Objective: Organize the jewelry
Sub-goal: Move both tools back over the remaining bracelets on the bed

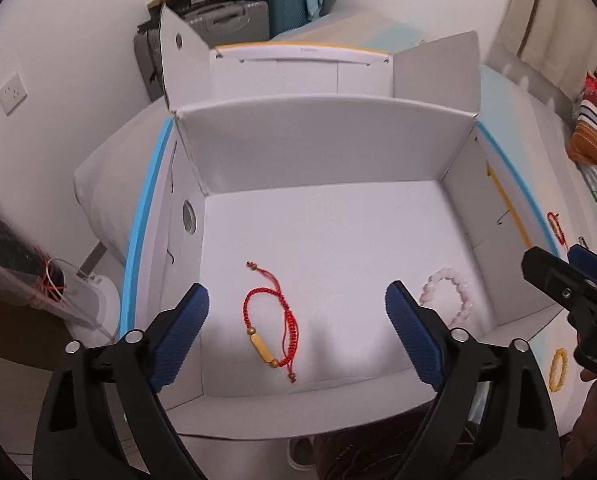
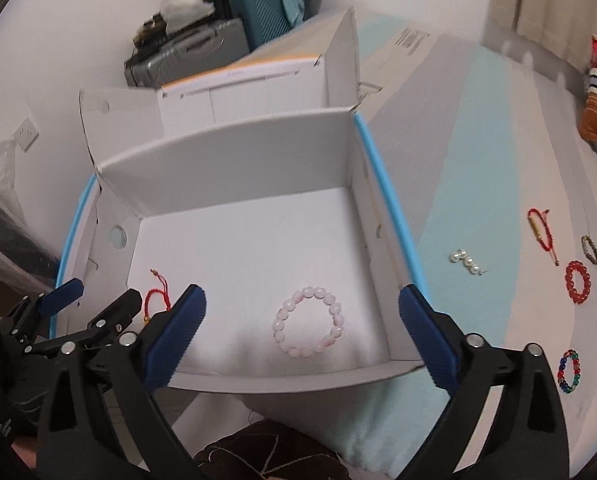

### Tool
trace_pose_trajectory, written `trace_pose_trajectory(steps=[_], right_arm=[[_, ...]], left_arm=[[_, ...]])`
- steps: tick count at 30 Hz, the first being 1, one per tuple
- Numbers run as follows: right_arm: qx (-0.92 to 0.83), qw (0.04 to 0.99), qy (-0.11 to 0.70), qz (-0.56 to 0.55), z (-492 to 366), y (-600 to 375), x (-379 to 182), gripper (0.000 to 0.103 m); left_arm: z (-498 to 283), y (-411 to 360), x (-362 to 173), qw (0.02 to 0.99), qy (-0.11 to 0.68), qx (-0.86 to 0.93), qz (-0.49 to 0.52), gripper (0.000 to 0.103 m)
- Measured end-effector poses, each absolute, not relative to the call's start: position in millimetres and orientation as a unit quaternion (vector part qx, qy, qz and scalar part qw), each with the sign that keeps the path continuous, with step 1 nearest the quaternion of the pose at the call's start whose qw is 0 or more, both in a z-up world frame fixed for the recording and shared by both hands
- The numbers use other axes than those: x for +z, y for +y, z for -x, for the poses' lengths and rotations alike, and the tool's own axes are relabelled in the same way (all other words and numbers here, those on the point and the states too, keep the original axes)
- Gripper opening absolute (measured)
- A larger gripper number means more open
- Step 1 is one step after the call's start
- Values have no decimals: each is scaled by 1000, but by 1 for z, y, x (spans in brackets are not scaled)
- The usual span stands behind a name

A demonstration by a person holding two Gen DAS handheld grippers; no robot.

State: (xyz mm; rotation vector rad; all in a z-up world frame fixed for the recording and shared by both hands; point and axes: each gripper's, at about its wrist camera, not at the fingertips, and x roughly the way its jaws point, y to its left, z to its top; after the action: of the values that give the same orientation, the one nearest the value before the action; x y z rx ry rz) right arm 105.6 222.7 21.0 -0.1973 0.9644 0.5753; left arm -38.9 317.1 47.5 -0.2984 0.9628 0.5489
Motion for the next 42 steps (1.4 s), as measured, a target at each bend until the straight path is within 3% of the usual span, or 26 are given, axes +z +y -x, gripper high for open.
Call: trace_pose_trajectory(steps=[4, 22, 32, 42], right_arm=[[262, 855, 440, 83, -104, 207, 28, 95], [189, 887, 419, 48, -116, 78, 42, 95], [113, 903, 413, -9, -140, -32, 41, 95], [66, 904, 423, 15, -154, -102, 12, 95]], left_arm=[[39, 309, 56, 848, 440, 262, 133, 97], [4, 200, 81, 884, 428, 170, 82, 97], [-21, 112, 71, 897, 431, 87, 47, 97], [-46, 32, 35, 897, 441, 4, 34, 97]])
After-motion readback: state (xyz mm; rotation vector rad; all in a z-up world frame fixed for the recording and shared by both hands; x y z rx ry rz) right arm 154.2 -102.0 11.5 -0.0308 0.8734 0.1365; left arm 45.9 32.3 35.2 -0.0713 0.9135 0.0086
